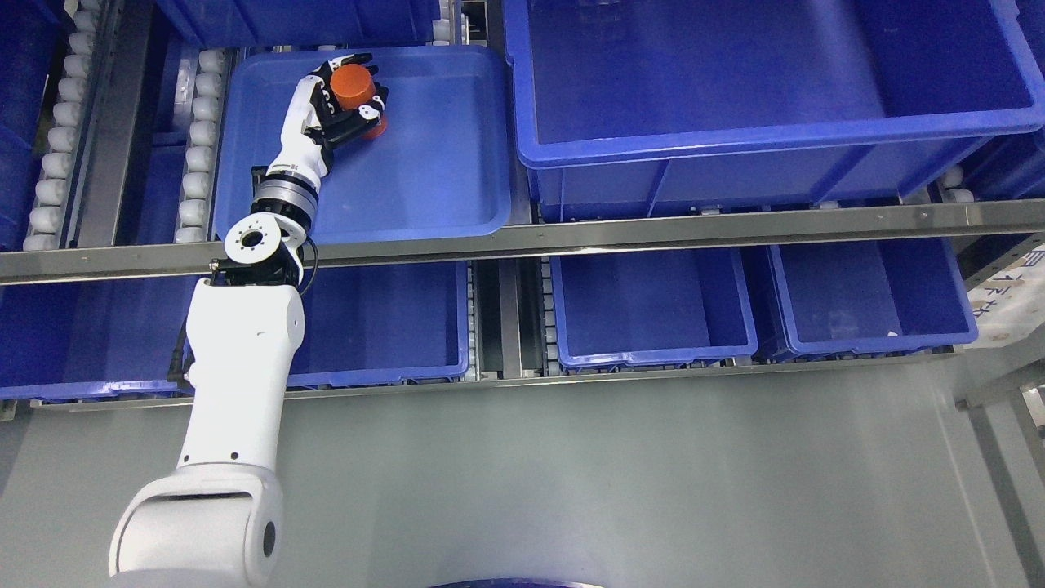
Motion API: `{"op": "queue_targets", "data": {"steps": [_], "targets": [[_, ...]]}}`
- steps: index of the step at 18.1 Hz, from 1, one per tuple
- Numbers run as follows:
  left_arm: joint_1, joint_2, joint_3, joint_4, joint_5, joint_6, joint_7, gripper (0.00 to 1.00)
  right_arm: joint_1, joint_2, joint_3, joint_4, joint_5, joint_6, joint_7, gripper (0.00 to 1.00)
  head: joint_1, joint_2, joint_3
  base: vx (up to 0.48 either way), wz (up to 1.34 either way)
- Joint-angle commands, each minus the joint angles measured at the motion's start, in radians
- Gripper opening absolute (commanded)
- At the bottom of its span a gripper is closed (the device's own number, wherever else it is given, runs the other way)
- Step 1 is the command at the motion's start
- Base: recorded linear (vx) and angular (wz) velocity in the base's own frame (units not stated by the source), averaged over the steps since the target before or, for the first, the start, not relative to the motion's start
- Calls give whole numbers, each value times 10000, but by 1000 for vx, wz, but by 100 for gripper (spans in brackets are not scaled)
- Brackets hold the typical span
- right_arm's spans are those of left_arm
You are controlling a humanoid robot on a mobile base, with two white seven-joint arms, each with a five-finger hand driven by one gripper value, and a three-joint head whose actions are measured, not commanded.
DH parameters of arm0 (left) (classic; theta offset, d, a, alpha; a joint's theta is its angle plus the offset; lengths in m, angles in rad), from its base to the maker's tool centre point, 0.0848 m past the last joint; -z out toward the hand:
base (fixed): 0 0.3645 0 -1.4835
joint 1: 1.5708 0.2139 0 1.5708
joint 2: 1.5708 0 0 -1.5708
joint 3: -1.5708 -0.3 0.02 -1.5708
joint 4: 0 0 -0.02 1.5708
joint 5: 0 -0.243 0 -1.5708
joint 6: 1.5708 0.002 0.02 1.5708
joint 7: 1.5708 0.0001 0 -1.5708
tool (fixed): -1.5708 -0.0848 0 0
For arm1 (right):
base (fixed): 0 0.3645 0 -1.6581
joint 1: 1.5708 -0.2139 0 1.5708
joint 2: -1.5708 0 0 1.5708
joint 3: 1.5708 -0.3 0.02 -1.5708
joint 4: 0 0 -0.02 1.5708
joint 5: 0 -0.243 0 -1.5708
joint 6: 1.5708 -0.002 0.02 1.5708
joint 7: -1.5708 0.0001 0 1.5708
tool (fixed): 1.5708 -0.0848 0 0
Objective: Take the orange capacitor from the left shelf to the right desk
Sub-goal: 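Lift the orange container out of the bin with the left hand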
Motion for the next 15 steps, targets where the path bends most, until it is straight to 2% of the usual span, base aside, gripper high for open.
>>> {"op": "queue_targets", "data": {"steps": [1, 2, 3, 8, 15], "targets": [[17, 238, 275, 37, 19, -211, -52, 14, 31, -175, -169, -175, 31, -6, 2, 100, 0, 0, 0, 0, 0], [33, 223, 398, 37, 4, -501, -52, 5, 31, -175, -169, -175, 31, -6, 2, 100, 0, 0, 0, 0, 0], [33, 238, 460, 37, 4, -732, -52, 0, 31, -175, -169, -175, 31, -6, 2, 100, 0, 0, 0, 0, 0], [79, 223, 828, -375, 65, -826, -67, 0, 31, -175, -169, -175, 31, -6, 2, 100, 0, 0, 0, 0, 0], [583, 106, 997, -3303, 770, -366, -328, 0, 15, -175, -169, -175, 31, -6, 2, 100, 0, 0, 0, 0, 0]]}}
